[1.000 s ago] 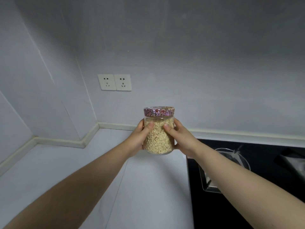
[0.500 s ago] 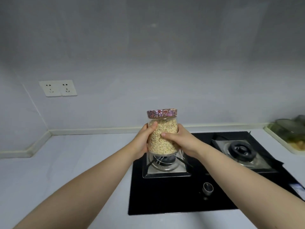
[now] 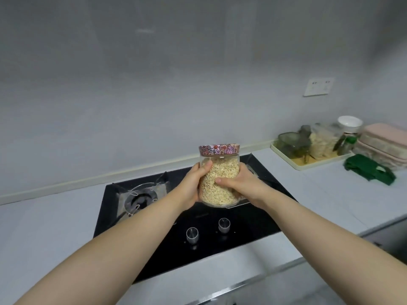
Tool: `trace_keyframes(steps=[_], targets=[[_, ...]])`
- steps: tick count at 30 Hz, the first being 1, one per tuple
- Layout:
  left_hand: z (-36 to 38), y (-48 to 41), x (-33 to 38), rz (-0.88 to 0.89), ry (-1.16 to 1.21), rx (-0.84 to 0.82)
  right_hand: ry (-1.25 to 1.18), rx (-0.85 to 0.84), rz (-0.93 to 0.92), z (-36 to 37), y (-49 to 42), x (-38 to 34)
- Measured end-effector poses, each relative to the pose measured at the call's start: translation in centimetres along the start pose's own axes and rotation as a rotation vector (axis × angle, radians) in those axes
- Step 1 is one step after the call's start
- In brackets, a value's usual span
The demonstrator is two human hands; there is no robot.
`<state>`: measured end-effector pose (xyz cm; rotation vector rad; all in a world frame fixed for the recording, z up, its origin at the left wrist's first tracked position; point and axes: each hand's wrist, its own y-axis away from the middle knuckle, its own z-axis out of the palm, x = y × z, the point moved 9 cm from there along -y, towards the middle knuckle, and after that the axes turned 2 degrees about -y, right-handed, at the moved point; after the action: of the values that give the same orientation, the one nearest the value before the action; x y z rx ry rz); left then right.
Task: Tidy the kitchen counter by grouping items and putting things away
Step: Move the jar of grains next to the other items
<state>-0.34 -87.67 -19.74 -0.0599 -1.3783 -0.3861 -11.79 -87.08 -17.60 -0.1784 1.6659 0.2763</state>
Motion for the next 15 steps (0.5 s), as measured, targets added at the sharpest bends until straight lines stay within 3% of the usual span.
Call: trace_keyframes(steps=[10, 15], targets=[[11.5, -7.3, -1.3, -0.042, -0.122, -0.184, -0.097, 0.245, 0.033, -13.2, 2.1, 3.8], [16.2, -12.2, -2.8, -0.092, -0.121, -0.287, -0.112, 0.287, 0.054, -18.8, 1.7, 4.9]])
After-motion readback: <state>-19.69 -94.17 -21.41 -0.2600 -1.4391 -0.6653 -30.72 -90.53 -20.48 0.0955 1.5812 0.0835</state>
